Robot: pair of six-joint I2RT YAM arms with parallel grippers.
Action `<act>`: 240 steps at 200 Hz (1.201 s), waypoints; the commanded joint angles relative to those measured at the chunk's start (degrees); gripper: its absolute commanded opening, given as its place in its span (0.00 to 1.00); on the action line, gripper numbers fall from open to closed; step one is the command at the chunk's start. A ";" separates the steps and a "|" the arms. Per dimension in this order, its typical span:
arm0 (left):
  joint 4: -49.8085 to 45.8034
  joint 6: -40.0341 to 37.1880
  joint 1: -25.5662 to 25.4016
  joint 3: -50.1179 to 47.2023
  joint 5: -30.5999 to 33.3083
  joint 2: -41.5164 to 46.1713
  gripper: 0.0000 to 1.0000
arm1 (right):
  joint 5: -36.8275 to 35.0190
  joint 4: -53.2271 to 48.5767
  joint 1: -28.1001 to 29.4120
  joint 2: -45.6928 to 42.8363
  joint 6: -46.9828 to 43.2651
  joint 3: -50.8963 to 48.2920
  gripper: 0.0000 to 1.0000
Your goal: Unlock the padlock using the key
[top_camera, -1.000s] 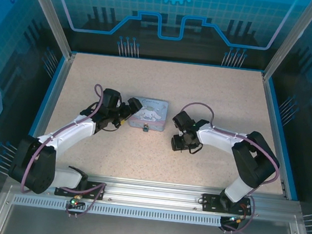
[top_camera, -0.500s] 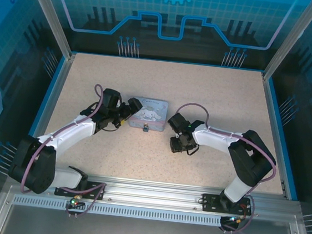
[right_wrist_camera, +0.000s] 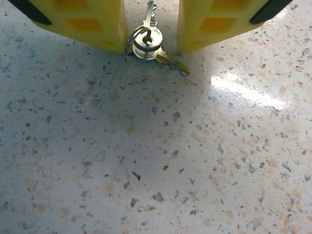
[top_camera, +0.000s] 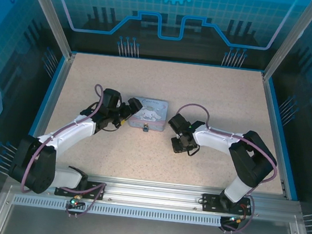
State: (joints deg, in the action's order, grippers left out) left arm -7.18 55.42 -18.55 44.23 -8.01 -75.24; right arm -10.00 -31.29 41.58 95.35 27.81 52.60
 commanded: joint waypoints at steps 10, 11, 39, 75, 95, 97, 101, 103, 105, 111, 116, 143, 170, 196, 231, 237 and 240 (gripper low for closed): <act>0.25 -0.03 -0.09 1.39 -1.48 -0.15 0.99 | 0.41 0.48 0.49 2.12 -0.31 0.40 0.23; 0.24 -0.04 -0.09 1.43 -1.48 -0.16 0.99 | 0.41 0.46 0.46 2.07 -0.35 0.35 0.23; 0.08 -0.10 -0.10 1.43 -1.46 -0.16 0.99 | 0.54 1.22 0.43 1.94 -1.13 -0.23 0.08; 0.03 -0.17 -0.09 1.47 -1.76 -0.09 0.99 | 2.33 2.02 -0.83 0.34 -2.53 -0.92 0.00; -0.11 -0.39 -0.09 1.46 -1.89 0.18 0.99 | 4.44 2.48 -1.90 -1.78 -3.07 -1.22 0.00; -0.18 -0.40 -0.09 1.43 -1.91 0.25 0.99 | 4.68 2.51 -1.98 -2.08 -3.11 -1.26 0.00; -0.28 -0.45 -0.09 1.39 -1.96 0.34 0.99 | 5.16 2.57 -2.11 -2.62 -3.17 -1.27 0.00; -0.35 -0.43 -0.09 1.41 -1.98 0.33 0.99 | 5.43 2.55 -2.18 -2.93 -3.11 -1.27 0.00; -0.37 -0.43 -0.09 1.46 -2.04 0.40 0.99 | 5.65 2.59 -2.25 -3.19 -3.05 -1.25 0.00; -0.33 -0.48 -0.09 1.37 -2.24 0.58 0.99 | 6.48 2.64 -2.42 -4.08 -2.95 -1.14 0.00; -0.25 -0.48 -0.09 1.32 -2.51 0.67 0.99 | 7.03 2.56 -2.55 -4.76 -2.81 -1.03 0.00; 0.61 -0.31 -0.09 0.90 -4.19 1.51 0.99 | 9.94 2.28 -2.87 -8.12 -1.34 0.32 0.00; 2.80 1.87 -0.33 -0.24 -7.07 2.17 0.99 | 12.90 2.45 -3.13 -10.20 0.78 2.41 0.00; 6.21 6.43 -2.11 -1.73 -8.77 2.25 0.99 | 16.10 3.52 -3.28 -11.69 2.78 4.46 0.00; 11.36 12.43 -7.84 -2.21 -7.66 1.09 0.99 | 20.98 6.74 -3.94 -13.80 7.17 5.54 0.00; 12.84 13.48 -8.73 -2.44 -7.34 0.76 0.99 | 21.86 7.54 -4.17 -14.16 8.32 5.42 0.00; 13.41 13.97 -9.19 -2.54 -7.18 0.59 0.99 | 22.31 7.94 -4.35 -14.36 8.84 5.36 0.00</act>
State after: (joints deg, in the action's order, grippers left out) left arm -0.05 63.61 -24.56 42.87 -14.48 -74.41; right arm 7.01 -26.26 38.57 83.29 31.73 56.60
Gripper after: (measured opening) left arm 0.988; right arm 0.043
